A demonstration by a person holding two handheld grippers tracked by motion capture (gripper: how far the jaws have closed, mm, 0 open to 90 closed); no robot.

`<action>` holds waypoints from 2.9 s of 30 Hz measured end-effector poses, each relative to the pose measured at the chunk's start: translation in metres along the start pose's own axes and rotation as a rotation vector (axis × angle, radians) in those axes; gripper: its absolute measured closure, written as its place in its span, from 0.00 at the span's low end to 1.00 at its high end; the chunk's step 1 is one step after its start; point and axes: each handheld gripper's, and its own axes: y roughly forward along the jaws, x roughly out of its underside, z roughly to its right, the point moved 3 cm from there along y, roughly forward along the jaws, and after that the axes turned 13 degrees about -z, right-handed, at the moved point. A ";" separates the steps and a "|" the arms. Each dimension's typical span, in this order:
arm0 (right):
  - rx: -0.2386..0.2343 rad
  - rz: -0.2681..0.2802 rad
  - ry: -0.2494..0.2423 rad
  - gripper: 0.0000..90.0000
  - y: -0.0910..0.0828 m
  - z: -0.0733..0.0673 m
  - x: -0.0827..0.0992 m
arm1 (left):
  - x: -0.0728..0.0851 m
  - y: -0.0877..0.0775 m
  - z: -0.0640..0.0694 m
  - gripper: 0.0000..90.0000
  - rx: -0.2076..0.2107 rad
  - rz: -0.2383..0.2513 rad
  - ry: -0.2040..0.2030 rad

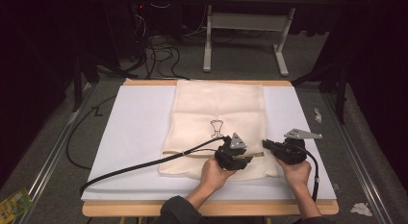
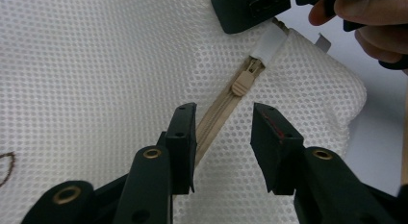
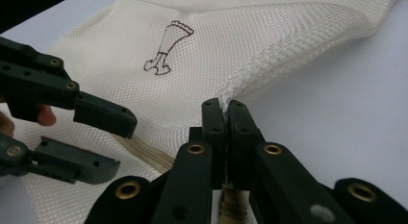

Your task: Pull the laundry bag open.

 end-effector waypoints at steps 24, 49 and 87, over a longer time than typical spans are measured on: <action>-0.032 0.029 0.000 0.99 0.002 -0.007 -0.004 | -0.005 0.026 0.004 0.64 0.063 0.004 -0.025; -0.077 0.033 0.001 0.99 0.008 -0.011 -0.001 | -0.003 0.037 -0.003 0.66 0.082 -0.021 -0.072; -0.079 0.039 -0.010 0.99 0.000 -0.019 -0.012 | -0.011 0.019 -0.006 0.72 0.096 -0.003 -0.049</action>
